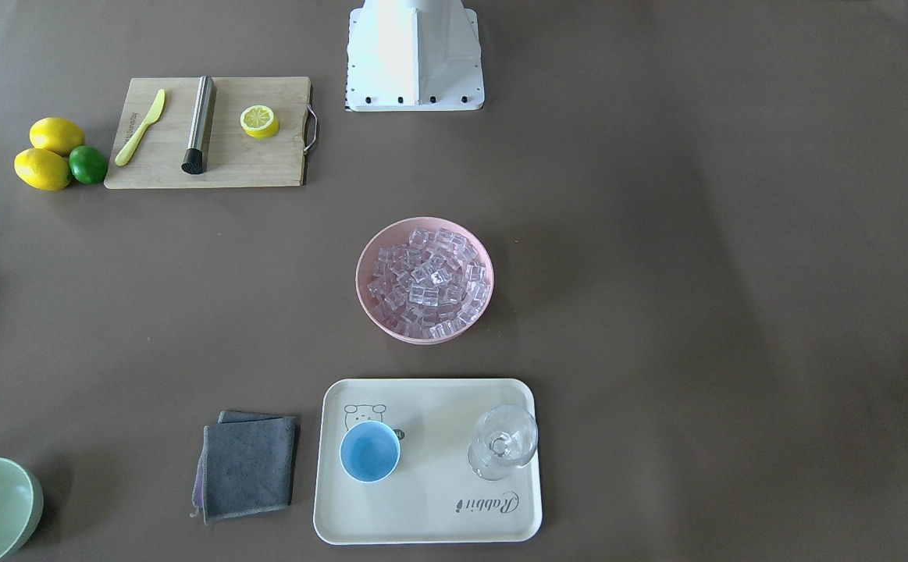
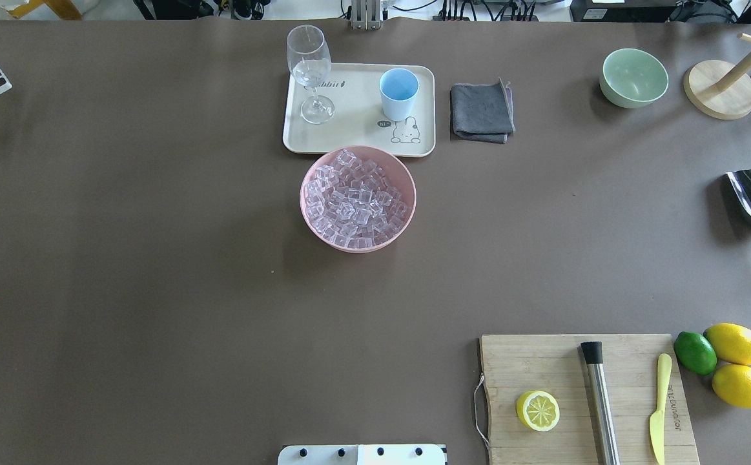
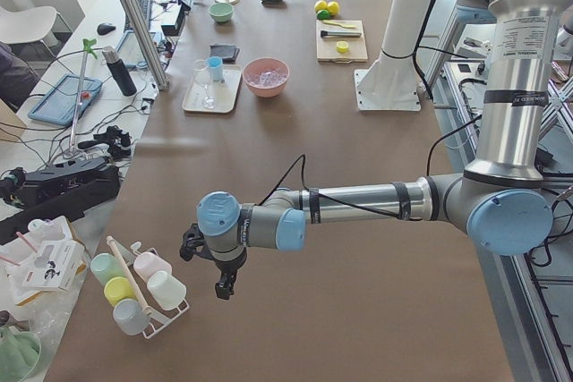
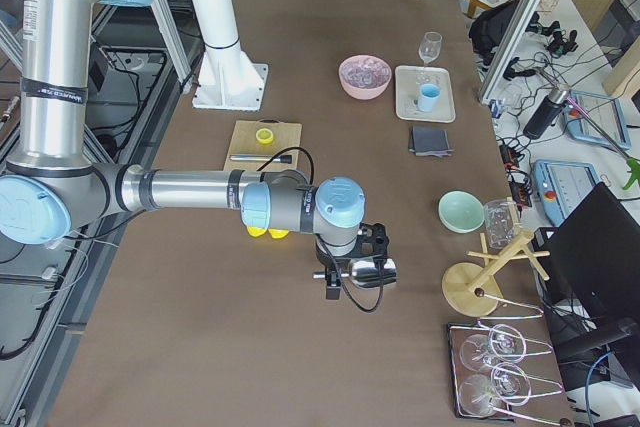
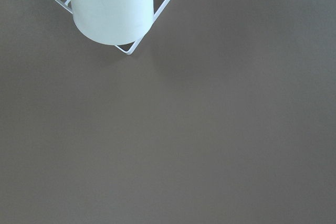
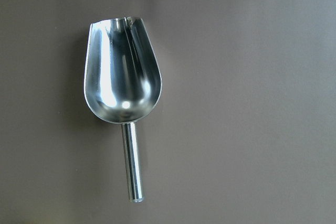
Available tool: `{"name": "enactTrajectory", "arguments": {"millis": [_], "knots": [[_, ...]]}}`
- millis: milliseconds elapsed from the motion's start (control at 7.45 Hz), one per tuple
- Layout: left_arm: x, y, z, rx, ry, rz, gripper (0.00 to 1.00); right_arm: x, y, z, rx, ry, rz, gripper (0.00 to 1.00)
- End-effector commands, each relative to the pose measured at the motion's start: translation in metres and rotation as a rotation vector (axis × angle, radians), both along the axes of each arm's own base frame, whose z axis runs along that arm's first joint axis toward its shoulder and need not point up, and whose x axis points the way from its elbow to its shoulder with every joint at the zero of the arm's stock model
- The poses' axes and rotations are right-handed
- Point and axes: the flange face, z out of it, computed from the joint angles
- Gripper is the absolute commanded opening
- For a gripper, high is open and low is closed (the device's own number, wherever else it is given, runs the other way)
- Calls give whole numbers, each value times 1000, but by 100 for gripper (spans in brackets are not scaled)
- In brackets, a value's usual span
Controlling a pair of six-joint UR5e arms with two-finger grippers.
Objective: Put ice in cup with scoop
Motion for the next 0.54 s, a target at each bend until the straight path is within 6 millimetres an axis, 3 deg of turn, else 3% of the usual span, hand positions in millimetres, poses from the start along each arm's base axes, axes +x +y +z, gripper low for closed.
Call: {"name": "enactTrajectory", "arguments": {"millis": [0, 403], "knots": [[-2, 1, 1, -1, -1, -3, 99, 0, 5, 0, -6, -20, 5, 100], [-2, 1, 1, -3, 1, -5, 99, 1, 6, 4, -15, -12, 8, 100]]}}
